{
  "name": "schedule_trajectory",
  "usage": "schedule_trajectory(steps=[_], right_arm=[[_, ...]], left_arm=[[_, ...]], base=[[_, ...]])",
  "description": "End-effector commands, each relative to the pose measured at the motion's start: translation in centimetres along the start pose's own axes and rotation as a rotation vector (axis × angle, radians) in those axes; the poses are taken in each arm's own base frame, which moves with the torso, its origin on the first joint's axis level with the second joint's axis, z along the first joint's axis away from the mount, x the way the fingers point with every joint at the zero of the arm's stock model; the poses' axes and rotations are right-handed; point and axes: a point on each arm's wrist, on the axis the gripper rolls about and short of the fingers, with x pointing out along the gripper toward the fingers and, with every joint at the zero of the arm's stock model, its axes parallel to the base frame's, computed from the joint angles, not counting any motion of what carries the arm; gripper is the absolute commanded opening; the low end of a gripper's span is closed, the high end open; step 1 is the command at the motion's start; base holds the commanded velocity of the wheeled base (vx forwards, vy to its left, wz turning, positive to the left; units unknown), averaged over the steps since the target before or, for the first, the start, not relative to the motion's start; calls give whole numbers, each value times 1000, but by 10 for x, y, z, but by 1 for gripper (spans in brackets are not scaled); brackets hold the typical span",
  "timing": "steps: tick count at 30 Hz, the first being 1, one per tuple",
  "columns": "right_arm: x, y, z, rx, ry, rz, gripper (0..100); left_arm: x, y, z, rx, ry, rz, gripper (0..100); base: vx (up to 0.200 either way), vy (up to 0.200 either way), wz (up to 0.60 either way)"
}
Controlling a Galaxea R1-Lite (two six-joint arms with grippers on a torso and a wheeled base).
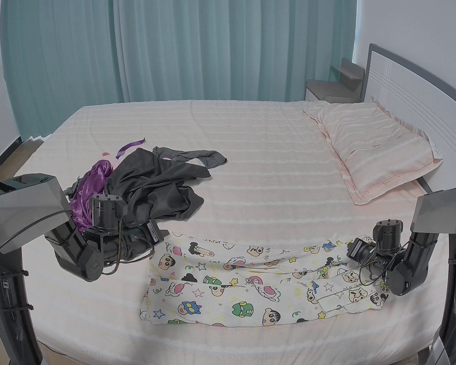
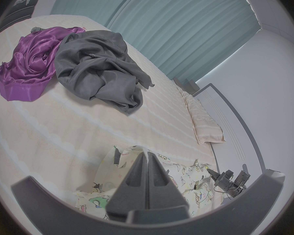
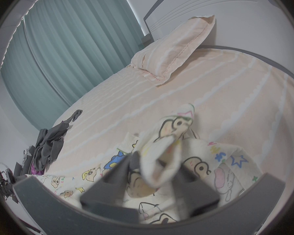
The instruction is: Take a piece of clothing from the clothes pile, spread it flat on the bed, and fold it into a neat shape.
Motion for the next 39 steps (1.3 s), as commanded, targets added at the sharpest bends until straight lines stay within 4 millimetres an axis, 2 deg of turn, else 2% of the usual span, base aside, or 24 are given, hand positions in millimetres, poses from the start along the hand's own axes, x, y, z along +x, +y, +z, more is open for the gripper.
schedule_trajectory(steps=[1, 16, 24, 29, 32, 39], right_arm=[[-5, 5, 8, 6, -26, 8, 0], [-17, 9, 36, 37, -110, 33, 0], [-18, 9, 39, 41, -119, 38, 0], [-22, 8, 33, 32, -97, 34, 0], [-31, 1, 22, 21, -51, 11, 0], [-53, -4, -4, -19, 41, 8, 0]], left_arm=[[2, 0, 1, 2, -8, 0, 0], [2, -5, 21, 10, -81, -23, 0], [0, -6, 29, 18, -148, -33, 0], [-1, -4, 28, 15, -145, -25, 0], [-4, 3, 18, 11, -115, -1, 0], [-11, 18, -5, 30, -58, 41, 0]], base=[[0, 0, 0], [0, 0, 0], [0, 0, 0], [0, 0, 0], [0, 0, 0], [0, 0, 0]])
